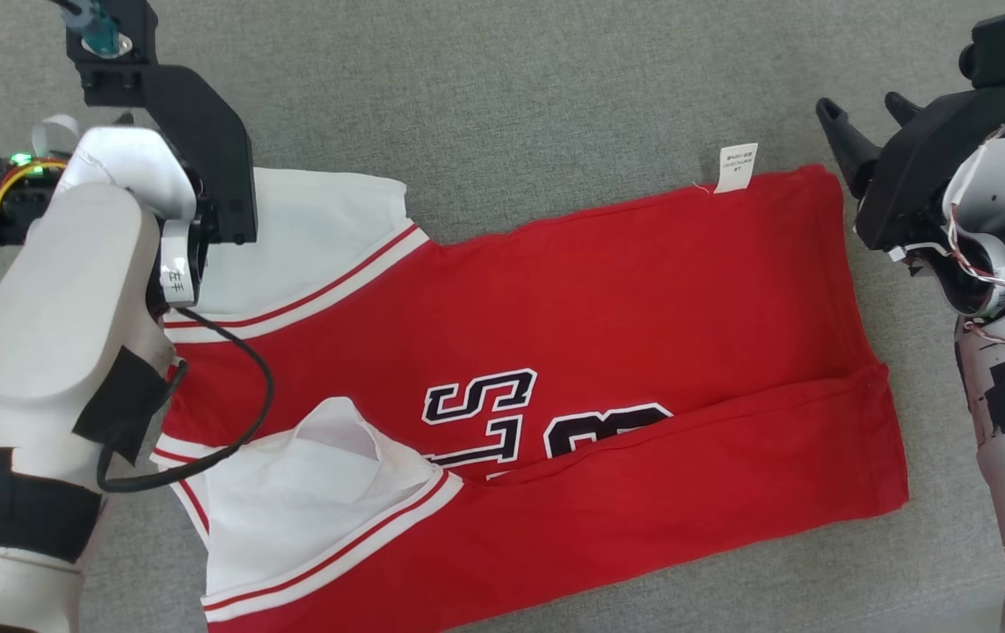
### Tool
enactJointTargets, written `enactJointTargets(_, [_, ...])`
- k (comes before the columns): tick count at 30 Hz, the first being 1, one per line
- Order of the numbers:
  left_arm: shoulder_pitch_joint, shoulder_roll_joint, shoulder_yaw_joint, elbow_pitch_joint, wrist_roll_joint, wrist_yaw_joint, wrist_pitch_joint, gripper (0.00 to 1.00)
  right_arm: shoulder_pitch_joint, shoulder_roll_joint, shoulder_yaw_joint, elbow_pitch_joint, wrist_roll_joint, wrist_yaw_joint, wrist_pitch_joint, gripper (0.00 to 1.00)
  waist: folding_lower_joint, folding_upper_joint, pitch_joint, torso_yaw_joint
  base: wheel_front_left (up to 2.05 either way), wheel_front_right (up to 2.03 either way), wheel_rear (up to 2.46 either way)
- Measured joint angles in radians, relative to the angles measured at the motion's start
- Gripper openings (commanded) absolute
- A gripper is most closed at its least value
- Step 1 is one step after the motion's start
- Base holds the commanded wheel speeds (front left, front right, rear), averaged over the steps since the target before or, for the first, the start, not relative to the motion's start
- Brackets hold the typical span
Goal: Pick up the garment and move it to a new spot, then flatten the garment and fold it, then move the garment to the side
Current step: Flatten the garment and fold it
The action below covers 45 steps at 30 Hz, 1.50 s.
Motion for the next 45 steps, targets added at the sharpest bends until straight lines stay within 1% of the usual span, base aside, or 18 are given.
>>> enactJointTargets(2, [0.0, 0.005, 0.002, -0.049, -0.003, 0.012, 0.001, 1.0, 0.002, -0.01, -0.008, 0.001, 0.005, 0.0, -0.004, 1.0, -0.0001, -0.0001, -0.004, 0.005, 0.0, 0.0, 0.0])
enactJointTargets(5, [0.017, 0.002, -0.013, -0.092, -0.003, 0.015, 0.03, 1.0, 0.011, -0.017, -0.02, 0.001, 0.011, 0.0, -0.009, 1.0, -0.0001, -0.0001, -0.006, 0.012, 0.0, 0.0, 0.0])
enactJointTargets(7, [0.047, 0.002, -0.021, -0.107, -0.012, 0.02, 0.052, 1.0, 0.018, -0.018, -0.024, 0.002, 0.012, 0.0, -0.011, 1.0, -0.0001, -0.0001, -0.01, 0.015, 0.0, 0.0, 0.0])
enactJointTargets(10, [0.085, 0.013, -0.025, -0.121, -0.013, 0.038, 0.053, 1.0, 0.022, -0.018, -0.025, 0.001, 0.012, 0.0, -0.008, 1.0, -0.0002, -0.0001, -0.015, 0.015, 0.0, 0.0, 0.0])
enactJointTargets(12, [0.093, 0.025, -0.024, -0.119, -0.009, 0.045, 0.039, 1.0, 0.023, -0.017, -0.025, 0.001, 0.01, 0.0, -0.007, 1.0, -0.0002, -0.0002, -0.017, 0.011, 0.0, 0.0, 0.0])
enactJointTargets(17, [0.094, 0.025, -0.022, -0.086, -0.005, 0.047, 0.016, 1.0, 0.023, -0.002, -0.015, -0.001, 0.003, 0.0, -0.002, 1.0, -0.0002, -0.0001, -0.014, -0.002, 0.0, 0.0, 0.0])
enactJointTargets(24, [0.075, 0.023, -0.022, -0.024, -0.019, 0.029, 0.012, 1.0, 0.014, 0.006, 0.006, 0.003, 0.003, 0.0, 0.004, 1.0, -0.0002, -0.0001, -0.006, -0.021, 0.0, 0.0, 0.0])
enactJointTargets(26, [0.067, 0.022, -0.024, -0.008, -0.024, 0.021, 0.029, 0.99, 0.009, 0.004, 0.015, 0.004, 0.003, 0.0, 0.006, 1.0, -0.0002, -0.0002, -0.002, -0.024, 0.0, 0.0, 0.0])
enactJointTargets(27, [0.06, 0.022, -0.025, -0.001, -0.028, 0.021, 0.04, 0.73, 0.007, 0.004, 0.018, 0.003, 0.003, 0.0, 0.007, 1.0, -0.0002, -0.0002, 0.0, -0.026, 0.0, 0.0, 0.0])
enactJointTargets(28, [0.055, 0.022, -0.027, 0.004, -0.03, 0.015, 0.055, 0.38, 0.003, 0.003, 0.021, 0.003, 0.003, 0.0, 0.008, 1.0, -0.0002, -0.0002, 0.003, -0.027, 0.0, 0.0, 0.0])
enactJointTargets(29, [0.051, 0.021, -0.026, 0.006, -0.036, 0.012, 0.068, 0.27, -0.001, 0.001, 0.024, 0.003, 0.004, 0.0, 0.015, 1.0, -0.0002, -0.0002, 0.005, -0.028, 0.0, 0.0, 0.0])
enactJointTargets(30, [0.046, 0.021, -0.024, 0.005, -0.045, 0.005, 0.08, 0.0, -0.004, -0.003, 0.027, 0.003, 0.005, 0.0, 0.017, 1.0, -0.0002, -0.0002, 0.007, -0.029, 0.0, 0.0, 0.0])
enactJointTargets(32, [0.039, 0.023, -0.022, 0.0, -0.054, -0.006, 0.098, 0.0, -0.013, -0.016, 0.035, 0.004, 0.005, 0.0, 0.029, 1.0, -0.0002, -0.0002, 0.012, -0.029, 0.0, 0.0, 0.0])
enactJointTargets(35, [0.037, 0.027, -0.019, -0.018, -0.062, -0.006, 0.114, 0.0, -0.024, -0.035, 0.039, 0.007, -0.007, 0.0, 0.061, 1.0, -0.0002, -0.0002, 0.016, -0.025, 0.0, 0.0, 0.0])
enactJointTargets(39, [0.038, 0.032, -0.019, -0.043, -0.072, -0.003, 0.117, 0.0, -0.018, -0.058, 0.049, 0.006, -0.01, 0.0, 0.146, 1.0, -0.0001, -0.0002, 0.018, -0.018, 0.0, 0.0, 0.0])
enactJointTargets(42, [0.042, 0.036, -0.02, -0.062, -0.072, 0.005, 0.12, 0.0, 0.005, -0.073, 0.071, -0.01, 0.016, 0.0, 0.229, 1.0, -0.0001, -0.0001, 0.018, -0.013, 0.0, 0.0, 0.0])
enactJointTargets(45, [0.045, 0.041, -0.021, -0.08, -0.072, 0.012, 0.123, 0.0, 0.019, -0.093, 0.091, -0.044, 0.038, 0.0, 0.273, 1.0, -0.0002, -0.0002, 0.023, -0.01, 0.0, 0.0, 0.0])
